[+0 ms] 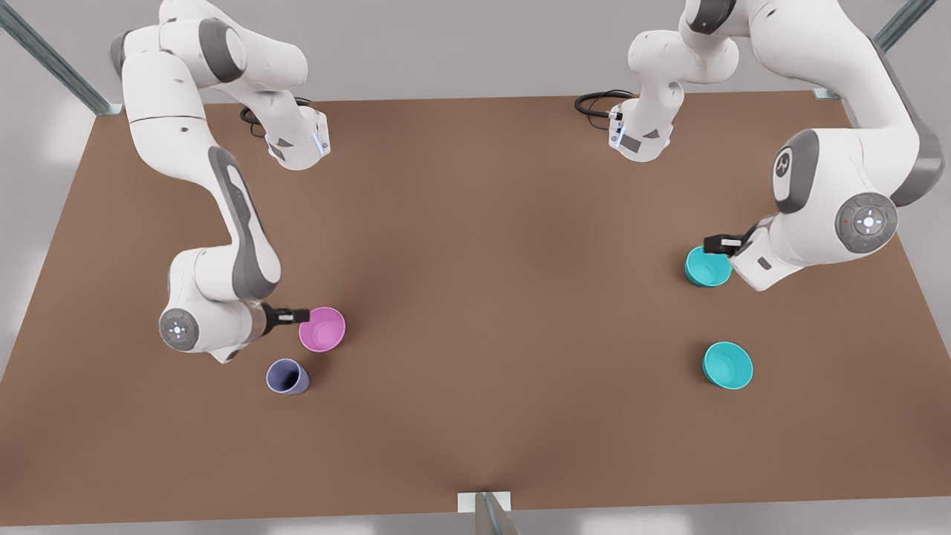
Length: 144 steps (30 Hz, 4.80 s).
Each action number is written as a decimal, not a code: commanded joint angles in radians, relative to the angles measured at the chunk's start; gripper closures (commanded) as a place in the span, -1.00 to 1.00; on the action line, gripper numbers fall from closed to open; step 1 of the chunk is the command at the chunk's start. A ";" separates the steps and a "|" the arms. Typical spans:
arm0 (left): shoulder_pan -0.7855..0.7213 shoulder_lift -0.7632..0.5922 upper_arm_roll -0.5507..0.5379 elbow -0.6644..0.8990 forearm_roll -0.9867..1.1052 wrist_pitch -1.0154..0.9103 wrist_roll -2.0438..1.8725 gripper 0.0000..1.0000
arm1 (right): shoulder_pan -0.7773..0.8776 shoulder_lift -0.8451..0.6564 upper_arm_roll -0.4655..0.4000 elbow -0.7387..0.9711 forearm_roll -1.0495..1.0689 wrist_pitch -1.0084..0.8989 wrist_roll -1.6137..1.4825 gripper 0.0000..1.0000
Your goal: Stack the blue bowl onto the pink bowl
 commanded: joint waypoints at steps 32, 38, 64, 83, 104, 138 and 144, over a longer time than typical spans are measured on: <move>-0.010 0.080 0.038 0.159 -0.057 -0.193 -0.050 -1.00 | -0.055 0.139 0.003 -0.112 0.145 0.301 -0.032 0.22; -0.018 0.123 0.038 0.159 -0.063 -0.201 -0.069 -1.00 | -0.067 0.139 0.016 -0.091 0.168 0.275 -0.030 0.57; 0.007 0.132 0.058 0.122 -0.077 -0.049 -0.052 -1.00 | 0.526 0.395 0.109 0.323 0.001 0.672 1.003 0.57; 0.099 -0.006 0.282 -0.830 -0.189 0.939 0.717 -1.00 | -0.029 -0.001 0.105 0.202 -0.077 -0.190 -0.095 -1.00; 0.112 0.110 0.279 -0.893 -0.317 1.010 0.717 0.57 | -0.113 -0.318 0.109 0.303 -0.247 -0.472 -0.161 -1.00; -0.317 0.575 -0.123 0.124 -0.310 0.680 -0.874 0.57 | -0.119 -0.262 0.106 0.380 -0.247 -0.481 -0.167 -1.00; -0.317 0.577 -0.123 0.124 -0.311 0.680 -0.874 0.57 | -0.119 -0.262 0.106 0.380 -0.247 -0.481 -0.167 -1.00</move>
